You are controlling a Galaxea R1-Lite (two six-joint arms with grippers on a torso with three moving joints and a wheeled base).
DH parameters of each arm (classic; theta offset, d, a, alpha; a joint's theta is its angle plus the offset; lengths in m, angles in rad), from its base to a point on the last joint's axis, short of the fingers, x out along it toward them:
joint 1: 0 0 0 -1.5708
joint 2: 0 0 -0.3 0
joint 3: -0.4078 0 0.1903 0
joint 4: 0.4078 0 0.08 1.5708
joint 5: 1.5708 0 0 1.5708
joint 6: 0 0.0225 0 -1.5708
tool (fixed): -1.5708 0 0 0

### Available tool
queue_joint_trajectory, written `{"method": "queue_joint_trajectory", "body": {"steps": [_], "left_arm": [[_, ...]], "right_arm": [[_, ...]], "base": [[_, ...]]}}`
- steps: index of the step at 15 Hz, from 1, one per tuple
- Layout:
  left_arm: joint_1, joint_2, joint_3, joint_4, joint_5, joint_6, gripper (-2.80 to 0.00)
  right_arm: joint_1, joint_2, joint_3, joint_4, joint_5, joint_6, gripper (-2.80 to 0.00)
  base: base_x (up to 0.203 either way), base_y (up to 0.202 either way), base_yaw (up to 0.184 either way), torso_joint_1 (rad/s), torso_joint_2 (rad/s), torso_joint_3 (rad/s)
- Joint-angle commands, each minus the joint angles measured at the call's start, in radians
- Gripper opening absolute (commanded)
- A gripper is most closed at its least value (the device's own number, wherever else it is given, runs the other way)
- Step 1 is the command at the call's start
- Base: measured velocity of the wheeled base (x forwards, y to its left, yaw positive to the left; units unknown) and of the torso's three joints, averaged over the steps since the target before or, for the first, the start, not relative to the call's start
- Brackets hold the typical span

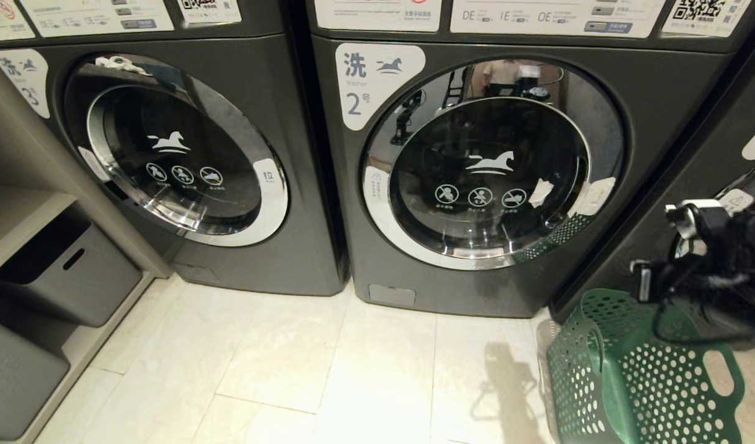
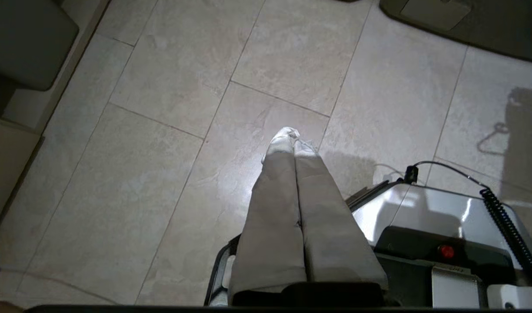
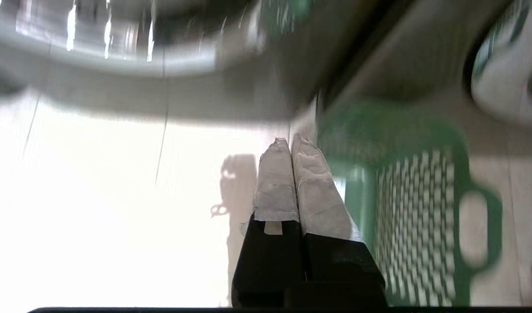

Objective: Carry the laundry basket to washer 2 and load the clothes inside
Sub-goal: Press the washing machine switch

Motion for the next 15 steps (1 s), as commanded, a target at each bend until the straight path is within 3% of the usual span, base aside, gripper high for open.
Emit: {"method": "queue_joint_trajectory", "body": {"steps": [1, 4, 6, 8, 11, 12, 15], "left_arm": [[-0.007, -0.071, 0.118, -0.017, -0.001, 0.022, -2.80], [-0.013, -0.196, 0.259, -0.084, -0.052, 0.104, -2.80], [-0.014, -0.196, 0.272, -0.091, -0.088, 0.145, -2.80], [-0.014, -0.196, 0.278, -0.088, -0.124, 0.140, -2.80], [-0.017, -0.196, 0.284, -0.082, -0.227, 0.144, -2.80], [-0.020, -0.193, 0.284, -0.082, -0.238, 0.144, -2.80], [-0.020, -0.196, 0.284, -0.080, -0.243, 0.142, -2.80]], "right_arm": [[0.049, -0.404, 0.298, 0.021, 0.000, -0.004, -2.80], [0.073, -0.721, 0.488, 0.145, 0.004, -0.019, -2.80], [0.079, -0.965, 0.512, 0.366, 0.017, -0.029, -2.80], [0.081, -1.183, 0.489, 0.656, 0.049, -0.037, -2.80], [0.082, -1.284, 0.469, 0.905, 0.089, 0.010, -2.80], [0.083, -1.276, 0.468, 0.919, 0.107, 0.032, -2.80], [0.131, -1.276, 0.467, 0.919, 0.161, -0.012, -2.80]], "base": [[0.000, 0.000, 0.000, 0.000, 0.00, 0.000], [0.000, 0.000, 0.000, 0.000, 0.00, 0.000], [0.000, 0.000, 0.000, 0.000, 0.00, 0.000], [0.000, 0.000, 0.000, 0.000, 0.00, 0.000], [0.000, 0.000, 0.000, 0.000, 0.00, 0.000], [0.000, 0.000, 0.000, 0.000, 0.00, 0.000], [0.000, 0.000, 0.000, 0.000, 0.00, 0.000]]}}
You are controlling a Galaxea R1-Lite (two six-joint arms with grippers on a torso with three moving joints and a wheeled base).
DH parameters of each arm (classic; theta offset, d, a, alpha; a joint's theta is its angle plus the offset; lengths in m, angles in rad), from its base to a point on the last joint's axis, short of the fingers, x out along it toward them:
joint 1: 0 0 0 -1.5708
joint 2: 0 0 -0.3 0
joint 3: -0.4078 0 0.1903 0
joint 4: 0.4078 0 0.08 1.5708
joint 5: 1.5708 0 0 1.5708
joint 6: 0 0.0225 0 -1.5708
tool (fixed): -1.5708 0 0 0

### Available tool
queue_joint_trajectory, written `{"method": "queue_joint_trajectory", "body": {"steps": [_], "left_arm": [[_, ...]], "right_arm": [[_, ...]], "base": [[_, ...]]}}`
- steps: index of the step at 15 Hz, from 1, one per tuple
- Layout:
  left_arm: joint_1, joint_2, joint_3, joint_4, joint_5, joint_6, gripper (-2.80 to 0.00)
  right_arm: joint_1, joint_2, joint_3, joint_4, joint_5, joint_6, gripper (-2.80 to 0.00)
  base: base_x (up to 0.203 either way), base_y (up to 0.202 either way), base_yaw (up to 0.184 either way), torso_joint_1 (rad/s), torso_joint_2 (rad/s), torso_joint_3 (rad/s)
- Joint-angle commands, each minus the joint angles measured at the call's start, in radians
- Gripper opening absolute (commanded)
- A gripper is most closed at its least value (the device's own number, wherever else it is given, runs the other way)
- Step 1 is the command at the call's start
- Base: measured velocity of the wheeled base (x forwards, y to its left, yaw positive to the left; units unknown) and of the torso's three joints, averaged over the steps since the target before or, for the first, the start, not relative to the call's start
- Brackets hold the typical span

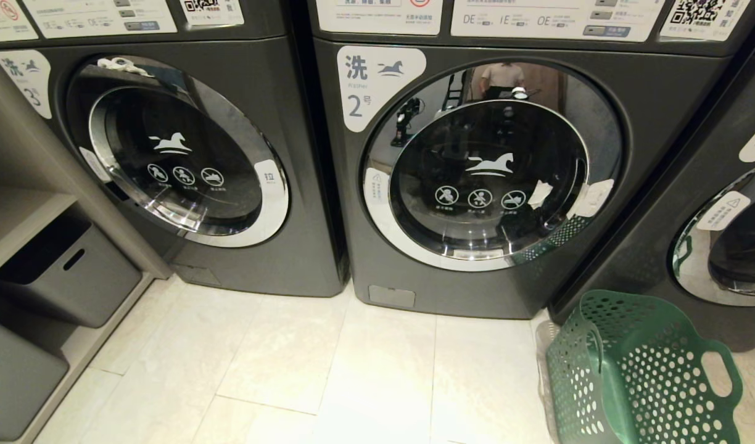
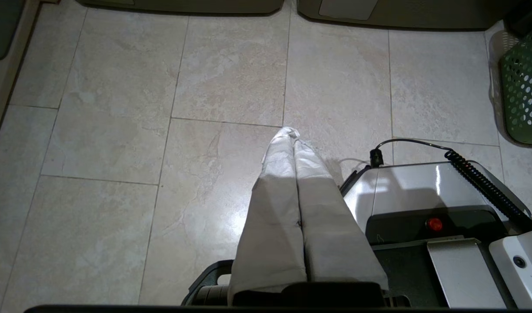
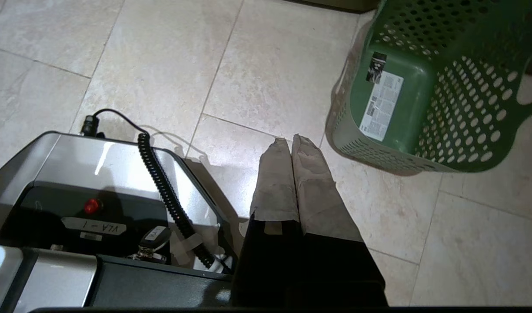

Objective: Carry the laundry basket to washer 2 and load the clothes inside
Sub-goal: Press the washing machine switch

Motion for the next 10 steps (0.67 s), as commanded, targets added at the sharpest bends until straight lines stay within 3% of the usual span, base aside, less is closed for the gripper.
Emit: {"method": "queue_joint_trajectory", "body": {"steps": [1, 4, 10], "left_arm": [[0.000, 0.000, 0.001, 0.025, -0.003, -0.003, -2.80], [0.001, 0.003, 0.001, 0.025, 0.005, -0.003, -2.80], [0.001, 0.003, -0.002, 0.029, 0.069, -0.003, -2.80]], "right_arm": [[0.028, -0.019, 0.002, 0.012, 0.006, -0.007, -2.80], [0.028, -0.019, 0.001, 0.011, -0.005, 0.035, -2.80], [0.014, 0.061, 0.000, 0.015, -0.039, 0.037, -2.80]], "base": [[0.000, 0.000, 0.000, 0.000, 0.00, 0.000], [0.000, 0.000, 0.000, 0.000, 0.00, 0.000], [0.000, 0.000, 0.000, 0.000, 0.00, 0.000]]}}
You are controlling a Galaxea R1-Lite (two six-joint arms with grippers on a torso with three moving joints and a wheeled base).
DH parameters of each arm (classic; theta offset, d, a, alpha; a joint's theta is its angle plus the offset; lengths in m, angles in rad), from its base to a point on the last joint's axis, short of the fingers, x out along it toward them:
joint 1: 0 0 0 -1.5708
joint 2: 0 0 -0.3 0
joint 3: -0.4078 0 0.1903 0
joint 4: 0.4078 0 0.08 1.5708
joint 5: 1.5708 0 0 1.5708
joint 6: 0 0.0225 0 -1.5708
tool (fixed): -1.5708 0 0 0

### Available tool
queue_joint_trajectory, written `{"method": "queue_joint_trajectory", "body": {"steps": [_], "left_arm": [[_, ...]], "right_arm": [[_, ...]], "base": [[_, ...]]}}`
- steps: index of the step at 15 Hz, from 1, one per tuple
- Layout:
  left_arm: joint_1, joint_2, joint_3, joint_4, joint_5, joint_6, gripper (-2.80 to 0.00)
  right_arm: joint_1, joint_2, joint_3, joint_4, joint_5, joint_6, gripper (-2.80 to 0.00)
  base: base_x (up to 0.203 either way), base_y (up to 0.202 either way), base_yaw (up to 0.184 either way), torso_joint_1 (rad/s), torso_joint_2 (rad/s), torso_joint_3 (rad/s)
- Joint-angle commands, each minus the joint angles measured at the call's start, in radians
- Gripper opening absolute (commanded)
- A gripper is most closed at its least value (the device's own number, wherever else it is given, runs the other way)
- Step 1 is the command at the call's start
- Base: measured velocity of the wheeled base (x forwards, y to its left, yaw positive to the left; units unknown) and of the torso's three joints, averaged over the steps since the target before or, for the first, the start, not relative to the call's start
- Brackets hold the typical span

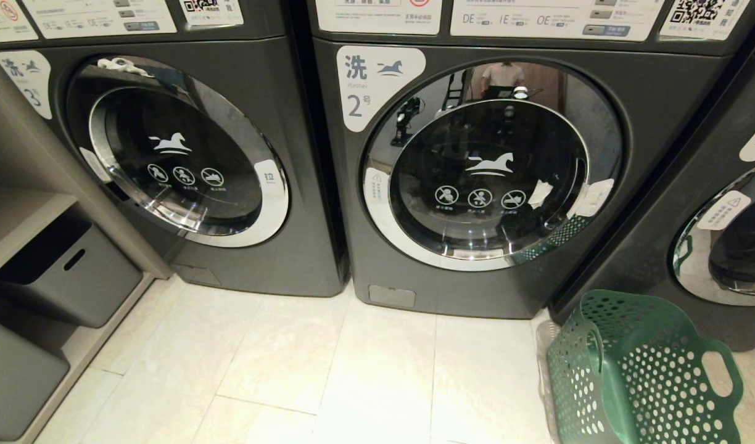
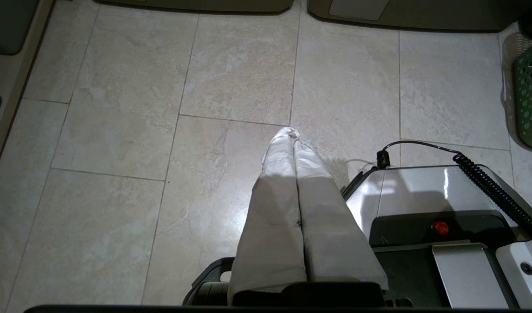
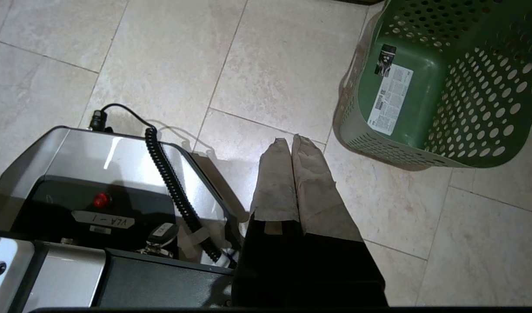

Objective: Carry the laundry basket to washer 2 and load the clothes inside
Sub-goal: Press the washing machine switch

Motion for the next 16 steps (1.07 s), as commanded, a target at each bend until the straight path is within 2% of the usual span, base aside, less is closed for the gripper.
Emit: {"method": "queue_joint_trajectory", "body": {"steps": [1, 3, 6, 7, 8, 10, 11, 12, 14, 16], "left_arm": [[0.000, 0.006, -0.004, 0.030, 0.036, 0.002, -2.80], [0.000, 0.001, -0.004, 0.032, 0.036, 0.002, -2.80], [0.000, -0.003, -0.006, 0.036, 0.033, 0.004, -2.80], [0.000, -0.003, -0.004, 0.034, 0.012, 0.007, -2.80], [0.000, -0.004, 0.001, 0.025, -0.027, 0.035, -2.80], [0.000, -0.005, 0.002, -0.007, -0.051, 0.108, -2.80], [0.000, -0.005, 0.021, -0.080, -0.048, 0.112, -2.80], [0.000, -0.005, 0.059, -0.199, -0.033, 0.114, -2.80], [0.000, -0.004, 0.162, -0.487, 0.025, 0.115, -2.80], [0.000, -0.004, 0.211, -0.577, 0.052, 0.111, -2.80]], "right_arm": [[-0.033, 0.040, -0.001, 0.002, -0.021, 0.001, -2.80], [-0.101, 0.019, 0.000, 0.002, -0.026, 0.001, -2.80], [-0.125, -0.132, 0.000, 0.002, -0.026, 0.000, -2.80], [-0.132, -0.200, -0.001, 0.002, -0.024, 0.000, -2.80], [-0.136, -0.271, 0.000, 0.001, -0.022, -0.001, -2.80], [-0.142, -0.326, 0.001, 0.000, -0.023, 0.005, -2.80], [-0.145, -0.319, 0.002, -0.001, -0.023, 0.008, -2.80], [-0.145, -0.319, 0.002, -0.001, -0.022, 0.003, -2.80], [-0.145, -0.319, 0.000, -0.001, -0.017, -0.025, -2.80], [-0.145, -0.319, 0.000, -0.001, -0.015, -0.035, -2.80]], "base": [[0.000, 0.000, 0.000, 0.000, 0.00, 0.000], [0.000, 0.000, 0.000, 0.000, 0.00, 0.000], [0.000, 0.000, 0.000, 0.000, 0.00, 0.000], [0.000, 0.000, 0.000, 0.000, 0.00, 0.000], [0.000, 0.000, 0.000, 0.000, 0.00, 0.000], [0.000, 0.000, 0.000, 0.000, 0.00, 0.000], [0.000, 0.000, 0.000, 0.000, 0.00, 0.000], [0.000, 0.000, 0.000, 0.000, 0.00, 0.000], [0.000, 0.000, 0.000, 0.000, 0.00, 0.000], [0.000, 0.000, 0.000, 0.000, 0.00, 0.000]]}}
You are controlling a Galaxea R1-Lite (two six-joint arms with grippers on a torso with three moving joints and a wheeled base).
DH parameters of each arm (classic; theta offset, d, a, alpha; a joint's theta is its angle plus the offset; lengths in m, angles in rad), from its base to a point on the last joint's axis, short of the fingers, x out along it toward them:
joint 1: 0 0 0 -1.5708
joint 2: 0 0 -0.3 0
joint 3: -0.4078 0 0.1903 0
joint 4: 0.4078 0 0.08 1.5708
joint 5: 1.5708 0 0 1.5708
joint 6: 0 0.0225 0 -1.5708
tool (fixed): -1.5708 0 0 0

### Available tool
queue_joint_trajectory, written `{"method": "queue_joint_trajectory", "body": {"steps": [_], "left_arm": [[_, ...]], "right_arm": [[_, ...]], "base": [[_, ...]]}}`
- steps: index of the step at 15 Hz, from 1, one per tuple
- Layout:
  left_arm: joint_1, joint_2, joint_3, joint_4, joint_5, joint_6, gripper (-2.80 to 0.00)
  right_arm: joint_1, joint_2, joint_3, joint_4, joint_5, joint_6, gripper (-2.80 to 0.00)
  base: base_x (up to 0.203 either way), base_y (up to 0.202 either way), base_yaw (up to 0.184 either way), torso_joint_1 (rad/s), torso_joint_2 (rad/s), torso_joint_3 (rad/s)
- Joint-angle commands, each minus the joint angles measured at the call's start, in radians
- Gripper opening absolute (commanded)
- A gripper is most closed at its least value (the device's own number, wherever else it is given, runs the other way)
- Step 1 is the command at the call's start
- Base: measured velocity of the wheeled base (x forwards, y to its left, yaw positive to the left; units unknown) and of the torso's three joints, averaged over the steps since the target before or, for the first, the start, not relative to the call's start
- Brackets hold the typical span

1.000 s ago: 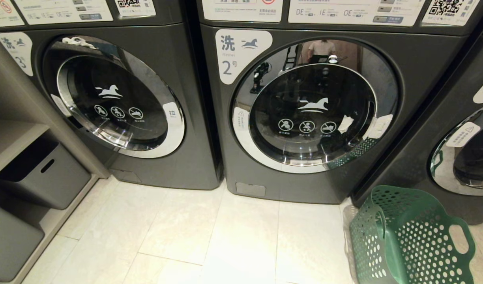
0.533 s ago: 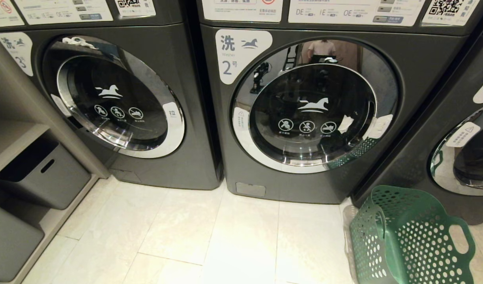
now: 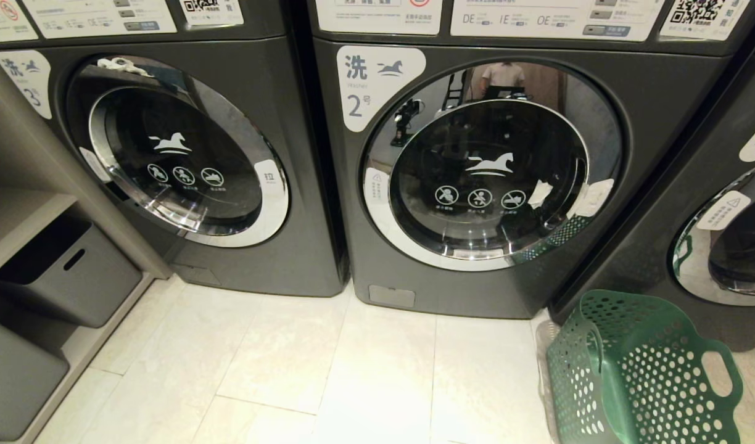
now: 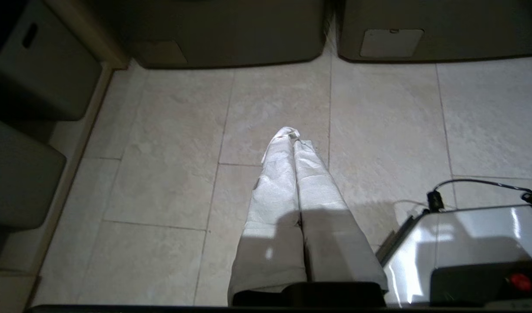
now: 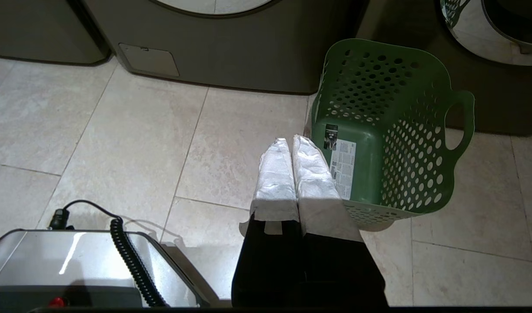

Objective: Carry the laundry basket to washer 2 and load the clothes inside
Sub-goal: Press the washing machine switch

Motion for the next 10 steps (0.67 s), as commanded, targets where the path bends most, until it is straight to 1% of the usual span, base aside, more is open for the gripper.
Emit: {"method": "queue_joint_trajectory", "body": {"steps": [1, 3, 4, 6, 7, 8, 9, 10], "left_arm": [[0.000, -0.001, 0.042, -0.210, 0.002, -0.006, -2.80], [0.000, -0.001, 0.093, -0.386, -0.003, -0.012, -2.80], [0.000, 0.000, 0.100, -0.406, -0.002, -0.040, -2.80], [0.000, -0.001, 0.100, -0.380, -0.001, -0.059, -2.80], [0.000, 0.000, 0.100, -0.328, -0.007, -0.067, -2.80], [0.000, -0.001, 0.100, -0.316, -0.017, -0.078, -2.80], [0.000, 0.000, 0.100, -0.308, -0.017, -0.092, -2.80], [0.000, 0.000, 0.100, -0.277, -0.018, -0.123, -2.80]], "right_arm": [[0.000, -0.004, 0.000, 0.001, -0.002, 0.004, -2.80], [0.000, -0.004, 0.001, 0.001, -0.004, 0.026, -2.80], [0.000, -0.004, 0.001, 0.000, -0.006, 0.031, -2.80], [0.000, -0.004, 0.004, -0.001, -0.004, 0.025, -2.80], [0.000, -0.004, 0.010, -0.011, -0.002, 0.023, -2.80], [0.000, -0.004, 0.027, -0.060, 0.000, 0.025, -2.80], [0.000, -0.004, 0.054, -0.141, 0.000, 0.028, -2.80], [0.000, -0.004, 0.091, -0.241, 0.001, 0.025, -2.80]], "base": [[0.000, 0.000, 0.000, 0.000, 0.00, 0.000], [0.000, 0.000, 0.000, 0.000, 0.00, 0.000], [0.000, 0.000, 0.000, 0.000, 0.00, 0.000], [0.000, 0.000, 0.000, 0.000, 0.00, 0.000], [0.000, 0.000, 0.000, 0.000, 0.00, 0.000], [0.000, 0.000, 0.000, 0.000, 0.00, 0.000], [0.000, 0.000, 0.000, 0.000, 0.00, 0.000], [0.000, 0.000, 0.000, 0.000, 0.00, 0.000]]}}
